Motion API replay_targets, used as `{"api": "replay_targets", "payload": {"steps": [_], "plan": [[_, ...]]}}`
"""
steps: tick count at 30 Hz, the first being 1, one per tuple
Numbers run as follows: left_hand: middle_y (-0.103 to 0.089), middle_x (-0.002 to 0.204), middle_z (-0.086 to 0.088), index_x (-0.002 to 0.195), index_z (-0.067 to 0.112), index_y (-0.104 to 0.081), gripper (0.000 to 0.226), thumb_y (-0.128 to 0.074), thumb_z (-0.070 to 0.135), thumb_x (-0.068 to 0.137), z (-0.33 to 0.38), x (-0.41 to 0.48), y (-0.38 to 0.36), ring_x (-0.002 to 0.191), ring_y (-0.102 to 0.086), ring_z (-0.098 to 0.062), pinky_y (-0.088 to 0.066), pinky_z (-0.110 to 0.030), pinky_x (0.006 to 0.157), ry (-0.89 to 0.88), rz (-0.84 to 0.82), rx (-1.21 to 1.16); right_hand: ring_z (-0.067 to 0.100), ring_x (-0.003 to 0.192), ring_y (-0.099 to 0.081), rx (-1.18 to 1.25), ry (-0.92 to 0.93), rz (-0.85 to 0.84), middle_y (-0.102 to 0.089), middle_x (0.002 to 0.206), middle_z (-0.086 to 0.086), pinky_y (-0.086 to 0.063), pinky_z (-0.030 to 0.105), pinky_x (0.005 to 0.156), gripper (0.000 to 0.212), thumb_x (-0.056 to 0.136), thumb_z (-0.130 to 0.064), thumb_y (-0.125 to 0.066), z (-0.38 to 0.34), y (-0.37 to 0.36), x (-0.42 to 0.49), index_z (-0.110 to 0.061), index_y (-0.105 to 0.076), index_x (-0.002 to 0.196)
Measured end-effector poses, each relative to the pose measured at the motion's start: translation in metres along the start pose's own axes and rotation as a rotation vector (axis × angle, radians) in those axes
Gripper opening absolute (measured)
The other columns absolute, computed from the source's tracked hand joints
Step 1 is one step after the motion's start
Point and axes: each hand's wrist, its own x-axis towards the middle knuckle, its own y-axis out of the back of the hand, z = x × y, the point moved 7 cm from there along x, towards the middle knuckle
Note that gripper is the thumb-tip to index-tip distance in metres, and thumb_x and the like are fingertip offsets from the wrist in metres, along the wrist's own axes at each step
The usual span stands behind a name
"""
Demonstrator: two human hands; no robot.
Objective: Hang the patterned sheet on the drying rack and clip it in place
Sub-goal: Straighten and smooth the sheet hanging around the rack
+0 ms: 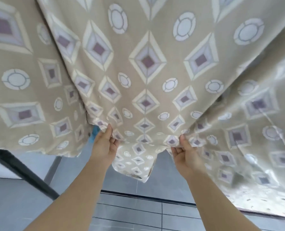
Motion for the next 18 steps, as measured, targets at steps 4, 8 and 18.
{"api": "replay_targets", "payload": {"steps": [4,8,18], "plan": [[-0.066,0.052,0.009,0.082,0.016,-0.057,0.02,-0.044,0.018,0.097,-0.009,0.02,0.005,0.046,-0.061,0.002,-0.047,-0.011,0.043,-0.081,-0.092,-0.066,0.004,0.078,-0.07,0.03,0.037,-0.074,-0.073,0.084,-0.003,-0.056,0.019,0.077,0.01,0.09,-0.009,-0.056,0.013,0.007,0.025,-0.012,-0.064,0.094],[-0.074,0.078,0.003,0.094,0.013,-0.058,0.011,-0.05,0.019,0.095,-0.014,0.047,0.012,0.072,-0.071,-0.006,-0.055,-0.019,0.057,-0.144,-0.18,-0.137,0.005,0.08,-0.07,0.082,0.103,-0.168,-0.073,0.088,-0.003,-0.056,0.02,0.077,0.017,0.089,-0.007,-0.056,0.015,0.005,0.049,-0.014,-0.062,0.104],[-0.072,0.097,-0.001,0.109,0.009,-0.057,0.018,-0.049,0.018,0.095,-0.03,0.08,0.017,0.089,-0.07,-0.01,-0.057,-0.025,0.071,-0.296,-0.338,-0.18,0.013,0.088,-0.069,0.1,0.246,-0.434,-0.067,0.102,0.007,-0.056,0.026,0.083,0.035,0.079,-0.009,-0.059,0.023,0.009,0.079,-0.004,-0.057,0.114]]}}
